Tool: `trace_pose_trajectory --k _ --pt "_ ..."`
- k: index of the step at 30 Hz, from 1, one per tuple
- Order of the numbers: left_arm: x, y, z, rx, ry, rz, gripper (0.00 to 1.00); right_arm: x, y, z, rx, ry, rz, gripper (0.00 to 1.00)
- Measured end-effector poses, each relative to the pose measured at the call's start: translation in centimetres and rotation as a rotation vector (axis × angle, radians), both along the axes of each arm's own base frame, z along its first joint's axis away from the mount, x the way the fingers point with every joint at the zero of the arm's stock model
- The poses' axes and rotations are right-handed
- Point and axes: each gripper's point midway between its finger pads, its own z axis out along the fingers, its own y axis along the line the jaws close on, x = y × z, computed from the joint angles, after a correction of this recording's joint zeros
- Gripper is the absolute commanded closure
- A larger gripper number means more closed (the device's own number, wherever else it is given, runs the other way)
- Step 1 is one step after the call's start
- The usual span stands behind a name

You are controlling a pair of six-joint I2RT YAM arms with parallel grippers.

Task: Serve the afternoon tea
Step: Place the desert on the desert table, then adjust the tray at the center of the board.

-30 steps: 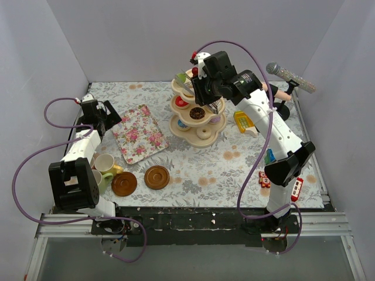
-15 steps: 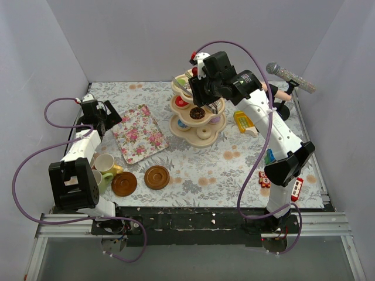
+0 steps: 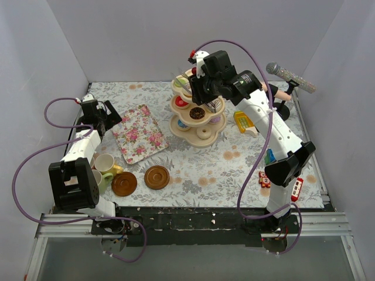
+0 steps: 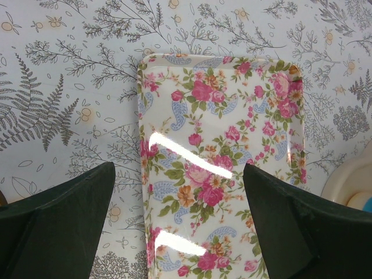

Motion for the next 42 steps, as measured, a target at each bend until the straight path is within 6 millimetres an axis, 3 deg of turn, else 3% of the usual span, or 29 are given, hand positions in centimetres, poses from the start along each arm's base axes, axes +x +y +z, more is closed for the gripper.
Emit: trace_pose_trajectory --k 11,20,27,30,33,37,42 --pt "0.0 0.0 0.0 0.0 0.0 0.0 0.08 -1.7 1.5 2.5 0.105 -0.05 0.104 0.54" --pt "0.1 -0.1 -0.1 -0.004 -0.002 -0.008 0.09 -7.7 1.8 3.9 0.149 -0.11 0.214 0.54" --pt "0.2 -0.4 -1.4 -0.018 0.029 -0.022 0.1 -12.9 -0.8 1.8 0.155 -0.113 0.248 0.54" --pt "0.2 -0.4 -2.5 -0.018 0.058 -0.025 0.15 -14.0 -2.0 0.4 0.154 -0.094 0.234 0.54" --pt "0.1 -0.2 -4.3 -0.013 0.106 -0.026 0.26 -14.9 -2.7 -1.2 0.155 -0.066 0.223 0.55" --pt "0.1 0.1 -7.0 -0.004 0.179 -0.031 0.3 -15.8 -2.6 -2.8 0.182 -0.035 0.23 0.55" --pt "-0.1 0.1 -9.4 -0.004 0.24 -0.037 0.36 -16.5 -1.2 -3.1 0.236 -0.022 0.27 0.56"
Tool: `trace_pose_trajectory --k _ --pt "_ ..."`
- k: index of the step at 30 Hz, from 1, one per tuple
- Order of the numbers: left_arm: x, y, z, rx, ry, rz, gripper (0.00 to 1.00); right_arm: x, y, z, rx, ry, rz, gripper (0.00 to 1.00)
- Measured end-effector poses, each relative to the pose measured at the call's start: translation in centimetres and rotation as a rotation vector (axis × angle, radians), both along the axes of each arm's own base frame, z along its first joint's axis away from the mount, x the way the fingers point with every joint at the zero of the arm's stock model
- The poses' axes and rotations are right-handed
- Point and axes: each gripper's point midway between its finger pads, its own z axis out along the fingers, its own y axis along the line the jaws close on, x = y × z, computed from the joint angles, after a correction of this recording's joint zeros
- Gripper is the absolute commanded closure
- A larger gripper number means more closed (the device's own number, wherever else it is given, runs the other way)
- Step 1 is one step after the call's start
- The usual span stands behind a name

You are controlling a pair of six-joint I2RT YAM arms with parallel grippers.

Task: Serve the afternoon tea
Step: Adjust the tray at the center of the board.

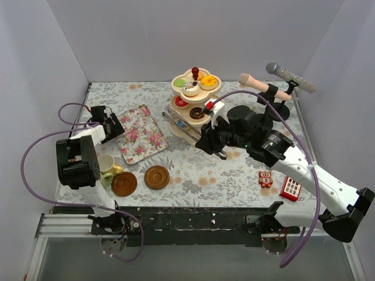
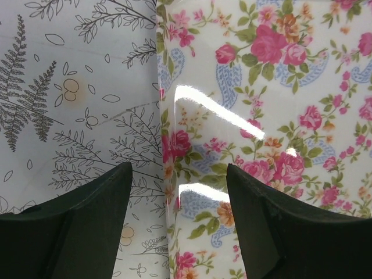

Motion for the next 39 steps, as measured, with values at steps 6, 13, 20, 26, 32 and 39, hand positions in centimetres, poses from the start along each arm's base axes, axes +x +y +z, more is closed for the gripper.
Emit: trace_pose_trajectory --k 6,13,20,26,32,39 --pt "1.1 0.2 -1.1 0.005 0.023 -0.012 0.38 -0.7 1.4 0.0 0.037 -0.003 0.048 0.56" --pt "3.0 -0.2 -1.2 0.014 0.008 -0.038 0.39 -0.7 1.8 0.0 0.054 -0.01 0.058 0.56" --pt "5.6 -2.3 -1.2 0.027 -0.017 -0.094 0.39 -0.7 1.8 -1.5 0.039 0.012 0.054 0.57" --pt "7.3 -4.2 -1.1 0.029 -0.042 -0.136 0.39 -0.8 1.8 -1.9 0.037 0.025 0.049 0.57" --pt "7.8 -5.1 -0.9 -0.011 -0.059 -0.155 0.32 -0.7 1.9 -2.0 0.046 0.038 0.035 0.57" --pt "7.5 -5.6 0.8 -0.057 -0.076 -0.127 0.05 -0.1 3.5 -3.6 0.013 0.076 -0.012 0.59"
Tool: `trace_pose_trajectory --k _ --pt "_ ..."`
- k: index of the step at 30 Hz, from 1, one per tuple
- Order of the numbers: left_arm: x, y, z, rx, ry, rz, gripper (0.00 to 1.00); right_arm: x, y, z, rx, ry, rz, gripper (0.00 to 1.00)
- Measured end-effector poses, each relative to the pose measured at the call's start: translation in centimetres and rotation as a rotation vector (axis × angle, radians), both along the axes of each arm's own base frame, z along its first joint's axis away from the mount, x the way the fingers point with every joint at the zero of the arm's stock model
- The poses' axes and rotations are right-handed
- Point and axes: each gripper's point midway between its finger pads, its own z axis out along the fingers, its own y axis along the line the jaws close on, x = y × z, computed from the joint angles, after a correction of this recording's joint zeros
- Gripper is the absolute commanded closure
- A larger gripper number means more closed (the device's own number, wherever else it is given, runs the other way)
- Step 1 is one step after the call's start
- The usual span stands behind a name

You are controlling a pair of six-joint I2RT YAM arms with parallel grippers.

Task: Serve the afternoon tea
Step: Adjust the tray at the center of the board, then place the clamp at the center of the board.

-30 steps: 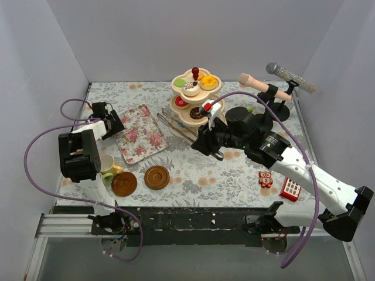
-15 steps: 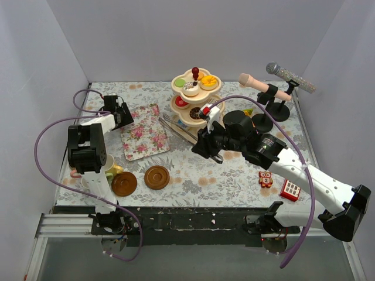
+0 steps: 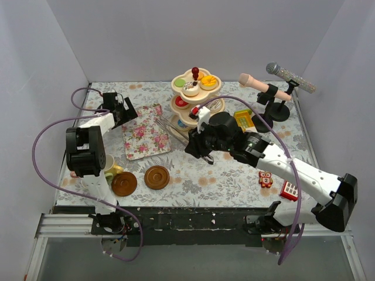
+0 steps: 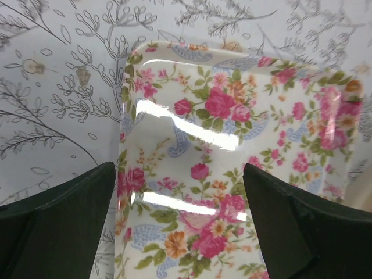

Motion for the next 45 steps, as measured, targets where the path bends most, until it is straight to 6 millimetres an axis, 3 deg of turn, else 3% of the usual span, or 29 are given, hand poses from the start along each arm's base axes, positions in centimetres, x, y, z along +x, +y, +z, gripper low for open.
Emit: trace_pose_trajectory --k 2,5,12,16,21,25,31,45 --pt "0.0 0.2 1.6 -0.003 -0.023 0.022 0.02 0.0 1.2 -0.7 -0.018 0.008 -0.006 0.59" --pt "0.2 1.7 5.8 -0.009 -0.096 0.095 0.02 0.0 3.4 -2.0 -0.02 0.016 -0.01 0.59" --pt "-1.3 7.1 16.3 0.019 -0.318 0.295 0.02 1.2 9.9 -5.0 -0.006 0.042 -0.008 0.59" --pt "-3.3 7.0 20.7 0.031 -0.415 0.314 0.02 3.3 14.5 -6.3 0.006 0.047 -0.001 0.59" --pt "-5.2 6.6 24.5 0.032 -0.498 0.312 0.02 6.2 21.1 -8.3 0.05 0.053 0.022 0.59" --pt "-6.0 6.5 24.9 0.033 -0.506 0.311 0.02 7.2 24.2 -11.4 0.049 0.086 0.036 0.6" --pt "-6.7 6.3 22.8 0.032 -0.443 0.308 0.02 8.4 27.5 -14.9 0.067 0.123 0.038 0.6" --pt "-7.1 6.2 21.9 0.047 -0.407 0.287 0.02 9.3 32.7 -16.9 0.247 0.181 0.042 0.61"
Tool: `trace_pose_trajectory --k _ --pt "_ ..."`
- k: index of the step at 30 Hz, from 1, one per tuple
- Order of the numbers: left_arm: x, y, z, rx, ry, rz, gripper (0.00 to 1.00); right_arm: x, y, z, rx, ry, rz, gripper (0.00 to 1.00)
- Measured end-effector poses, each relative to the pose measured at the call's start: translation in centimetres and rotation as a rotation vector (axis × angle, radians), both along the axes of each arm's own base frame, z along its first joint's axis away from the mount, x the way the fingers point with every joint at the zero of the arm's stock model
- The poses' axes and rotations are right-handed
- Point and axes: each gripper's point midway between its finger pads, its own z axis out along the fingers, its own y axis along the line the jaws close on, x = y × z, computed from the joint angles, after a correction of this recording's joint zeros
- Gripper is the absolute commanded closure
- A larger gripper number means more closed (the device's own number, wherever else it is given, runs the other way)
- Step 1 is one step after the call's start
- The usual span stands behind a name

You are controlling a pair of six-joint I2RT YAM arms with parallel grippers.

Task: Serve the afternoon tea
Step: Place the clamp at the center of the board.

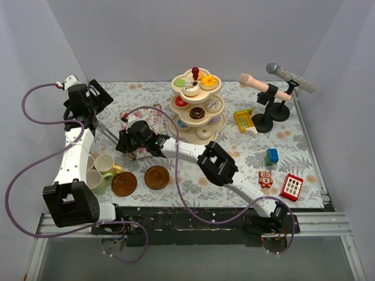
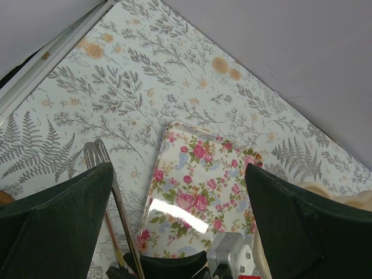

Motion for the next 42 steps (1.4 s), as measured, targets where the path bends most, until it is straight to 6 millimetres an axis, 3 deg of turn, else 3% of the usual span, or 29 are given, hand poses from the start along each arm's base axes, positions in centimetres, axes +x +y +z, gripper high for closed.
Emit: trace_pose_trajectory --k 5,15,27,36,42 --pt "-0.1 0.0 -0.2 0.004 0.009 -0.002 0.02 0.3 0.9 -1.3 0.025 -0.003 0.002 0.61" --pt "-0.3 0.0 -1.0 0.005 0.027 -0.004 0.02 0.9 2.7 0.0 0.137 -0.035 -0.008 0.6" --pt "-0.5 0.0 -1.5 0.01 0.039 -0.006 0.02 -0.6 4.5 -0.7 0.188 -0.047 -0.025 0.6" --pt "-0.5 0.0 -1.6 0.011 0.042 -0.008 0.02 0.1 4.5 -1.9 0.169 -0.07 -0.081 0.57" --pt "-0.5 0.0 -1.6 0.015 0.043 -0.009 0.02 0.6 4.4 -1.9 0.166 -0.09 -0.101 0.48"
